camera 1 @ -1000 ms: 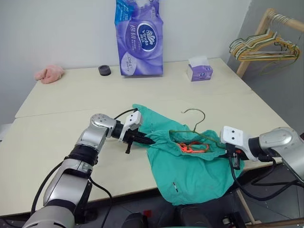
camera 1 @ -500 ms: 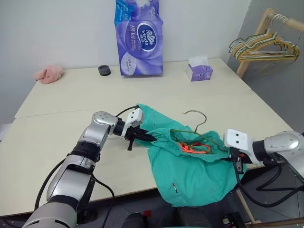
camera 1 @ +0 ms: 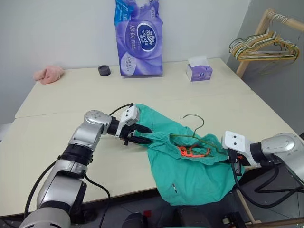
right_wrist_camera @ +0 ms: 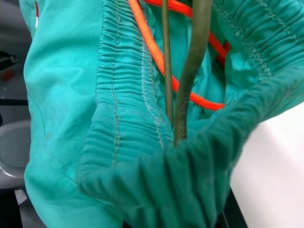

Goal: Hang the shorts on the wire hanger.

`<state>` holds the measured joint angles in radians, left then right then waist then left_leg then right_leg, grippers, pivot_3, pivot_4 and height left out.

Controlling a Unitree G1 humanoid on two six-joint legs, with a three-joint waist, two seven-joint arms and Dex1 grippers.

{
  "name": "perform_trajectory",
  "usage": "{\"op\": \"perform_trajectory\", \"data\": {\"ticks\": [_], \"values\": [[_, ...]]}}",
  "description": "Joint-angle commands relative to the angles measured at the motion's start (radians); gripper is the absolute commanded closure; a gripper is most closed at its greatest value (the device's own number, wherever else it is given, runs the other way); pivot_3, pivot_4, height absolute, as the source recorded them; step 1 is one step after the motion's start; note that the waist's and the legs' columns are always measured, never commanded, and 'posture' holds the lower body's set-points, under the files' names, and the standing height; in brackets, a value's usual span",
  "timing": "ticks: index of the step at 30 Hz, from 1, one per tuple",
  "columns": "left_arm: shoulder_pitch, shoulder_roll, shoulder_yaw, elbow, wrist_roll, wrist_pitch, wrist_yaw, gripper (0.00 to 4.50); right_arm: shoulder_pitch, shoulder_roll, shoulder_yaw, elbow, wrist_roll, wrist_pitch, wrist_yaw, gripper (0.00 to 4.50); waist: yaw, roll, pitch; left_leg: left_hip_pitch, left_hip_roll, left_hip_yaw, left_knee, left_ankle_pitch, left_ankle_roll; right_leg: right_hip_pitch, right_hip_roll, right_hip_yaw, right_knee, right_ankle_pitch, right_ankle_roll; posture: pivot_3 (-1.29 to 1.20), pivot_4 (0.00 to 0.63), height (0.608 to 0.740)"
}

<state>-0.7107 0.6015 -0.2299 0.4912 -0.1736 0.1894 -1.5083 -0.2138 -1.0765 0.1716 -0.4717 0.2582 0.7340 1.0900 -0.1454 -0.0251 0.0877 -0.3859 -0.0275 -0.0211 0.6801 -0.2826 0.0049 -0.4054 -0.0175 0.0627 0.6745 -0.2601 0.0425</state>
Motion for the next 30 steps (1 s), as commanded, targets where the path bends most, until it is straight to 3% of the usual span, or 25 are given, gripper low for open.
{"op": "perform_trajectory", "data": {"ticks": [1, 16, 24, 30], "values": [[-0.001, 0.039, -0.017, 0.019, 0.031, -0.051, -0.049, 2.25, -0.008, -0.015, -0.042, -0.012, 0.012, -0.005, 0.003, 4.5, -0.001, 0.0, 0.0, 0.0, 0.0, 0.0, 0.0, 0.0, 0.0, 0.0, 0.0, 0.0, 0.0, 0.0, 0.0, -0.23, 0.055, 0.74], [-0.026, -0.075, -0.025, 0.134, 0.077, -0.124, 0.021, 2.25, -0.005, -0.009, -0.047, -0.036, 0.027, 0.015, -0.014, 4.5, -0.001, 0.0, 0.0, 0.0, 0.0, 0.0, 0.0, 0.0, 0.0, 0.0, 0.0, 0.0, 0.0, 0.0, 0.0, -0.25, 0.055, 0.74], [-0.038, -0.063, -0.01, 0.18, 0.082, -0.13, 0.03, 4.46, 0.017, -0.026, -0.067, -0.04, 0.034, 0.014, -0.009, 4.5, -0.004, 0.0, 0.0, 0.0, 0.0, 0.0, 0.0, 0.0, 0.0, 0.0, 0.0, 0.0, 0.0, 0.0, 0.0, -0.25, 0.055, 0.74], [-0.057, -0.058, 0.019, 0.21, 0.064, -0.108, 0.052, 4.46, 0.056, -0.047, -0.089, -0.043, 0.038, 0.004, 0.003, 4.5, -0.004, 0.0, 0.0, 0.0, 0.0, 0.0, 0.0, 0.0, 0.0, 0.0, 0.0, 0.0, 0.0, 0.0, 0.0, -0.25, 0.055, 0.74]]}}
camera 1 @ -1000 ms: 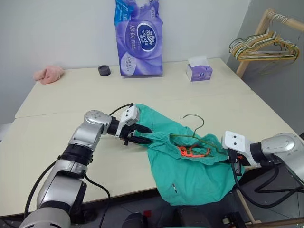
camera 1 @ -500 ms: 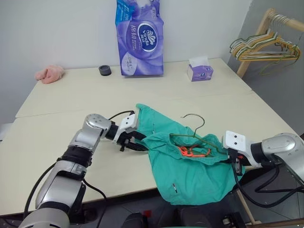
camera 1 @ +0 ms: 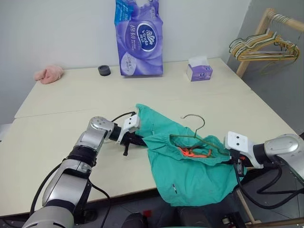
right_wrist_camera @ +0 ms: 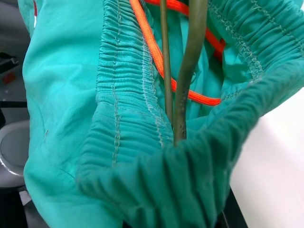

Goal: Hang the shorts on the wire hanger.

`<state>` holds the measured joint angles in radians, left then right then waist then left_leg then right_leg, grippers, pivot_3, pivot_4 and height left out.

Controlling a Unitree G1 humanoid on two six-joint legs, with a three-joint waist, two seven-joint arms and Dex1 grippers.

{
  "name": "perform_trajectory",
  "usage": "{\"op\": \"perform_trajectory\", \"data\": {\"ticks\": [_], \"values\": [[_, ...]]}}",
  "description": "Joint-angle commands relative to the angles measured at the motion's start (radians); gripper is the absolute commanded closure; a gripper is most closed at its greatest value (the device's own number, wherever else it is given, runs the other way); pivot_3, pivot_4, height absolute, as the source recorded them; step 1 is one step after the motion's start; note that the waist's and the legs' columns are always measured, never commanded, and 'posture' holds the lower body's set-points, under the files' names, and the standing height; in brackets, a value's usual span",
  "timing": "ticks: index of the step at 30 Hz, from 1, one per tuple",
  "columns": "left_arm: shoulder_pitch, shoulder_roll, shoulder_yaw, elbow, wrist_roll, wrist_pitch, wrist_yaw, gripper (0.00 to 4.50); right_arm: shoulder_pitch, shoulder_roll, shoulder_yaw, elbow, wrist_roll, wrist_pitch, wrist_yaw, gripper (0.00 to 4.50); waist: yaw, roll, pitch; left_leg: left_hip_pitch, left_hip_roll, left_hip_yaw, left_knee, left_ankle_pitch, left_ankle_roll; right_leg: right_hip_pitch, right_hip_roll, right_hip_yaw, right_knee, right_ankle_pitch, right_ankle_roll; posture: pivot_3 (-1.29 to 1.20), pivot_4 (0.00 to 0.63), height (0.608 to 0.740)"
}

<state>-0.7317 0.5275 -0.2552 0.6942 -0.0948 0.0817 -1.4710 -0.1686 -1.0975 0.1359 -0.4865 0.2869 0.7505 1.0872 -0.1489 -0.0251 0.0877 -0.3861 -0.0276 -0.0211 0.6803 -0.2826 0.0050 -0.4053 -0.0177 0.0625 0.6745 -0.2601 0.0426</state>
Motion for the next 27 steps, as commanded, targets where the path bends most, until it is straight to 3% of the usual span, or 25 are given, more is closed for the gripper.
{"op": "perform_trajectory", "data": {"ticks": [1, 16, 27], "values": [[-0.037, 0.016, 0.046, 0.011, -0.012, -0.005, 0.017, 4.46, 0.018, -0.029, -0.056, -0.032, 0.013, -0.012, 0.006, 4.5, 0.0, 0.0, 0.0, 0.0, 0.0, 0.0, 0.0, 0.0, 0.0, 0.0, 0.0, 0.0, 0.0, 0.0, 0.0, -0.25, 0.055, 0.74], [-0.002, 0.014, 0.039, -0.049, -0.016, 0.019, -0.012, 4.46, 0.02, -0.002, -0.08, -0.045, 0.035, 0.003, -0.023, 4.5, 0.0, 0.0, 0.0, 0.0, 0.0, 0.0, 0.0, 0.0, 0.0, 0.0, 0.0, 0.0, 0.0, 0.0, 0.0, -0.25, 0.058, 0.74], [0.03, 0.02, 0.032, -0.06, 0.008, -0.017, 0.002, 4.46, 0.017, -0.04, -0.128, -0.045, 0.069, 0.007, 0.007, 4.5, 0.001, 0.0, 0.0, 0.0, 0.0, 0.0, 0.0, 0.0, 0.0, 0.0, 0.0, 0.0, 0.0, 0.0, 0.0, -0.24, 0.057, 0.74]]}}
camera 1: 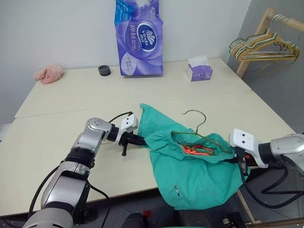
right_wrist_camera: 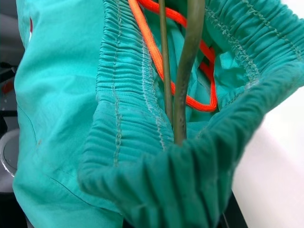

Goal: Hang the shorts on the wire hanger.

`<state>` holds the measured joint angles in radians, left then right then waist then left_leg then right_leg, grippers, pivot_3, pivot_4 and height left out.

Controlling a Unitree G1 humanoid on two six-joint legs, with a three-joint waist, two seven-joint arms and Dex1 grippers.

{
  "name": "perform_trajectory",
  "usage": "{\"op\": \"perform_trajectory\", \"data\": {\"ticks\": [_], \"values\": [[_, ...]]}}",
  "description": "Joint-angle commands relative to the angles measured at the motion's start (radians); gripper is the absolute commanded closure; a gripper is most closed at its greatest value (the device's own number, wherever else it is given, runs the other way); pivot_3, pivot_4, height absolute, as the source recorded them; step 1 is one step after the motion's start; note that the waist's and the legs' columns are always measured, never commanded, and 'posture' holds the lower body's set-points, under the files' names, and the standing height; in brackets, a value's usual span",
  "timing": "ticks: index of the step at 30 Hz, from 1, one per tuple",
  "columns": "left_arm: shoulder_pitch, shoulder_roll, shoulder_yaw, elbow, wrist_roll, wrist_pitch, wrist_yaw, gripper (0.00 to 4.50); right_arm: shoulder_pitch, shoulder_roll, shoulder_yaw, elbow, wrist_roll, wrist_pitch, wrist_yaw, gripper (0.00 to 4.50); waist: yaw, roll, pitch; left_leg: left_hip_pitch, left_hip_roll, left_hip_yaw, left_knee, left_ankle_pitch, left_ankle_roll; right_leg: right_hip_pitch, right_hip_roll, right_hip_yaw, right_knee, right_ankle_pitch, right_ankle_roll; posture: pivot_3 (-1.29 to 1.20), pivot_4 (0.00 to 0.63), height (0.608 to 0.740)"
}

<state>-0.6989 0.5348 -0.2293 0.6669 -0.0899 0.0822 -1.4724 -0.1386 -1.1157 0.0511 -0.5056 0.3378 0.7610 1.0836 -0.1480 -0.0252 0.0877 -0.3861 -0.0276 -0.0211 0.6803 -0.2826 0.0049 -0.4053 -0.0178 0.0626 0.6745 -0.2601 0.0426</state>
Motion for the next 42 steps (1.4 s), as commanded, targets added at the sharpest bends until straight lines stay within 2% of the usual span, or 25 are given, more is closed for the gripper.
{"op": "perform_trajectory", "data": {"ticks": [1, 8, 11, 17, 23, 30, 35, 37, 40, 42], "values": [[-0.002, 0.005, 0.013, -0.041, -0.005, -0.01, 0.01, 4.46, -0.012, -0.025, -0.042, -0.027, 0.018, -0.005, 0.011, 4.5, 0.0, 0.0, 0.0, 0.0, 0.0, 0.0, 0.0, 0.0, 0.0, 0.0, 0.0, 0.0, 0.0, 0.0, 0.0, -0.24, 0.057, 0.74], [-0.016, -0.026, 0.071, -0.129, -0.087, 0.113, 0.064, 4.46, -0.012, -0.007, -0.037, -0.033, 0.036, 0.014, -0.003, 4.5, 0.002, 0.0, 0.0, 0.0, 0.0, 0.0, 0.0, 0.0, 0.0, 0.0, 0.0, 0.0, 0.0, 0.0, 0.0, -0.24, 0.055, 0.74], [-0.023, -0.02, 0.102, -0.176, -0.122, 0.197, 0.089, 3.91, -0.001, -0.002, -0.05, -0.038, 0.051, 0.029, -0.013, 4.5, 0.0, 0.0, 0.0, 0.0, 0.0, 0.0, 0.0, 0.0, 0.0, 0.0, 0.0, 0.0, 0.0, 0.0, 0.0, -0.25, 0.053, 0.74], [0.0, 0.031, 0.173, -0.3, -0.2, 0.309, 0.112, 2.22, 0.024, 0.063, -0.126, -0.057, 0.12, 0.151, -0.102, 4.5, 0.0, 0.0, 0.0, 0.0, 0.0, 0.0, 0.0, 0.0, 0.0, 0.0, 0.0, 0.0, 0.0, 0.0, 0.0, -0.25, 0.059, 0.74], [-0.022, 0.087, 0.215, -0.254, -0.195, 0.289, 0.151, 2.22, 0.092, 0.14, -0.246, -0.11, 0.177, 0.306, -0.223, 4.5, 0.003, 0.0, 0.0, 0.0, 0.0, 0.0, 0.0, 0.0, 0.0, 0.0, 0.0, 0.0, 0.0, 0.0, 0.0, -0.27, 0.083, 0.74], [-0.01, 0.083, 0.161, -0.385, -0.218, 0.31, 0.09, 2.22, 0.189, 0.228, -0.437, -0.211, 0.272, 0.492, -0.326, 4.5, 0.003, -0.001, 0.002, 0.0, 0.0, 0.0, 0.0, 0.0, 0.0, 0.0, 0.0, 0.0, 0.0, 0.0, 0.0, -0.3, 0.111, 0.74], [-0.024, 0.023, 0.082, -0.529, -0.231, 0.33, 0.083, 2.22, 0.157, 0.319, -0.635, -0.25, 0.349, 0.725, -0.395, 4.5, 0.0, 0.0, 0.008, 0.0, 0.0, 0.0, 0.0, 0.0, 0.0, 0.001, 0.0, 0.001, 0.0, 0.0, 0.0, -0.33, 0.133, 0.74], [-0.044, -0.039, 0.055, -0.581, -0.254, 0.362, 0.108, 2.22, 0.148, 0.342, -0.727, -0.251, 0.407, 0.827, -0.405, 4.5, -0.003, 0.002, 0.012, 0.0, 0.0, 0.0, 0.0, 0.0, 0.0, 0.001, 0.001, 0.001, 0.0, 0.0, 0.0, -0.35, 0.142, 0.74], [-0.054, -0.101, 0.037, -0.627, -0.277, 0.393, 0.134, 2.22, 0.157, 0.361, -0.813, -0.229, 0.529, 0.853, -0.469, 4.5, -0.01, 0.004, 0.019, 0.0, 0.0, 0.001, 0.0, 0.0, 0.0, 0.001, 0.001, 0.002, -0.001, 0.0, 0.001, -0.37, 0.154, 0.74], [-0.076, -0.173, 0.016, -0.641, -0.282, 0.41, 0.182, 2.22, 0.164, 0.372, -0.902, -0.165, 0.642, 0.853, -0.572, 4.5, -0.024, 0.005, 0.025, 0.0, 0.0, 0.001, -0.001, 0.0, 0.0, 0.001, 0.002, 0.003, -0.001, -0.001, 0.002, -0.37, 0.165, 0.74]]}}
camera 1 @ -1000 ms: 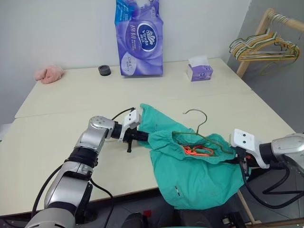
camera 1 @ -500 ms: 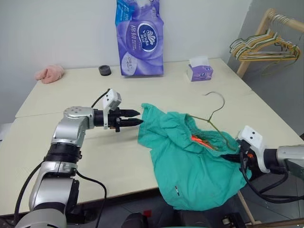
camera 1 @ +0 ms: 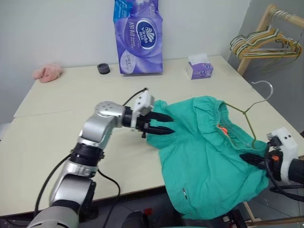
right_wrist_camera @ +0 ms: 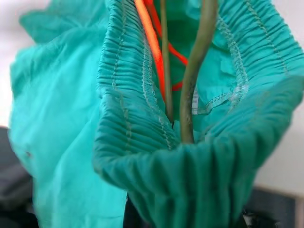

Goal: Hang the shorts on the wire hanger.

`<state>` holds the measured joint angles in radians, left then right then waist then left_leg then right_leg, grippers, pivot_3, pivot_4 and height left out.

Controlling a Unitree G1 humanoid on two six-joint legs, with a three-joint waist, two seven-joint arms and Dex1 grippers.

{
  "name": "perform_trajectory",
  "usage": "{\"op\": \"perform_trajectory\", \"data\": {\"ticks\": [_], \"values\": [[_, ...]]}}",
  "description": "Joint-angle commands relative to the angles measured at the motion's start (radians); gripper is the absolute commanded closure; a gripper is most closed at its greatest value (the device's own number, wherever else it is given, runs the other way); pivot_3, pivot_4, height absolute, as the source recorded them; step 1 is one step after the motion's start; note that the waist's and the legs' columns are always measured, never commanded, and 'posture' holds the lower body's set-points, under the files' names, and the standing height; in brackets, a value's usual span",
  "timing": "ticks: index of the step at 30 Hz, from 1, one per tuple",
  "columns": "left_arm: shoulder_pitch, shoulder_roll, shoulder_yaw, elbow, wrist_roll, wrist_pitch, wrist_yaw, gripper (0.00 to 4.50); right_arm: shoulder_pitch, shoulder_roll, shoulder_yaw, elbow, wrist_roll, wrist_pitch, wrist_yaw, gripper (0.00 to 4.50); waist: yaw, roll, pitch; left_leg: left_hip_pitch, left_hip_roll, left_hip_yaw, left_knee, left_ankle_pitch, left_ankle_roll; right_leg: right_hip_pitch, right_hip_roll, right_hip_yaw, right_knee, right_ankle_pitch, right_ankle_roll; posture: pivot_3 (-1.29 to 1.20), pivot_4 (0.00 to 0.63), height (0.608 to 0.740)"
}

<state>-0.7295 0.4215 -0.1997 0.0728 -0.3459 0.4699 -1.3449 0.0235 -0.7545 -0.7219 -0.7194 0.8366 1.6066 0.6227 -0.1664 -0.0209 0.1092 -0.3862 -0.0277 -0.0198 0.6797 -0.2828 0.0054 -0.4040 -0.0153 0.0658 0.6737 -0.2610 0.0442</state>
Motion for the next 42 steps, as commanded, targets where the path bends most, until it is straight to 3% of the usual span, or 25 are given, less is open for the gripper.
{"op": "perform_trajectory", "data": {"ticks": [1, 7, 13, 17, 26, 36, 42], "values": [[-0.056, -0.091, -0.021, -0.05, -0.029, 0.033, 0.08, 2.22, 0.008, 0.01, -0.167, 0.079, 0.199, 0.008, -0.166, 4.5, -0.009, 0.001, 0.008, 0.0, 0.001, 0.0, 0.0, 0.0, 0.0, 0.0, 0.001, 0.001, 0.0, 0.0, 0.001, -0.38, 0.169, 0.74], [-0.129, -0.283, -0.092, -0.027, 0.022, 0.014, 0.226, 2.22, -0.031, -0.107, -0.366, 0.331, 0.4, 0.008, -0.521, 4.5, -0.031, 0.003, 0.03, -0.001, -0.001, 0.006, 0.0, -0.002, 0.003, 0.001, 0.006, 0.006, -0.002, -0.002, 0.004, -0.39, 0.184, 0.74], [-0.201, -0.369, -0.082, 0.016, 0.029, 0.007, 0.318, 2.22, -0.077, -0.197, -0.378, 0.424, 0.534, 0.008, -0.73, 4.5, -0.069, 0.002, 0.041, -0.006, 0.003, 0.007, -0.001, -0.002, 0.004, 0.001, 0.011, 0.008, -0.009, -0.004, 0.007, -0.39, 0.187, 0.74], [-0.286, -0.424, -0.094, 0.067, 0.069, -0.034, 0.386, 2.22, -0.197, -0.251, -0.354, 0.507, 0.523, 0.008, -0.847, 4.5, -0.082, 0.009, 0.05, -0.007, 0.003, 0.008, -0.002, -0.003, 0.005, 0.001, 0.012, 0.009, -0.011, -0.004, 0.007, -0.37, 0.189, 0.74], [-0.433, -0.507, -0.08, 0.214, 0.106, -0.136, 0.448, 2.22, -0.421, -0.387, -0.266, 0.732, 0.327, -0.017, -0.867, 4.5, -0.082, 0.009, 0.055, -0.007, 0.002, 0.012, -0.003, -0.003, 0.006, 0.0, 0.012, 0.011, -0.014, -0.003, 0.008, -0.35, 0.191, 0.74], [-0.559, -0.568, -0.082, 0.395, 0.181, -0.335, 0.48, 2.22, -0.566, -0.443, -0.197, 0.942, 0.049, -0.07, -0.819, 4.5, -0.085, 0.011, 0.058, -0.002, 0.002, 0.032, -0.004, -0.008, 0.013, -0.001, 0.012, 0.031, -0.018, -0.001, 0.016, -0.34, 0.187, 0.74], [-0.632, -0.615, -0.045, 0.472, 0.156, -0.384, 0.478, 2.22, -0.645, -0.475, -0.134, 1.022, -0.089, -0.112, -0.779, 4.5, -0.089, 0.017, 0.062, -0.002, 0.002, 0.038, -0.004, -0.01, 0.018, -0.001, 0.012, 0.036, -0.025, 0.002, 0.021, -0.34, 0.189, 0.74]]}}
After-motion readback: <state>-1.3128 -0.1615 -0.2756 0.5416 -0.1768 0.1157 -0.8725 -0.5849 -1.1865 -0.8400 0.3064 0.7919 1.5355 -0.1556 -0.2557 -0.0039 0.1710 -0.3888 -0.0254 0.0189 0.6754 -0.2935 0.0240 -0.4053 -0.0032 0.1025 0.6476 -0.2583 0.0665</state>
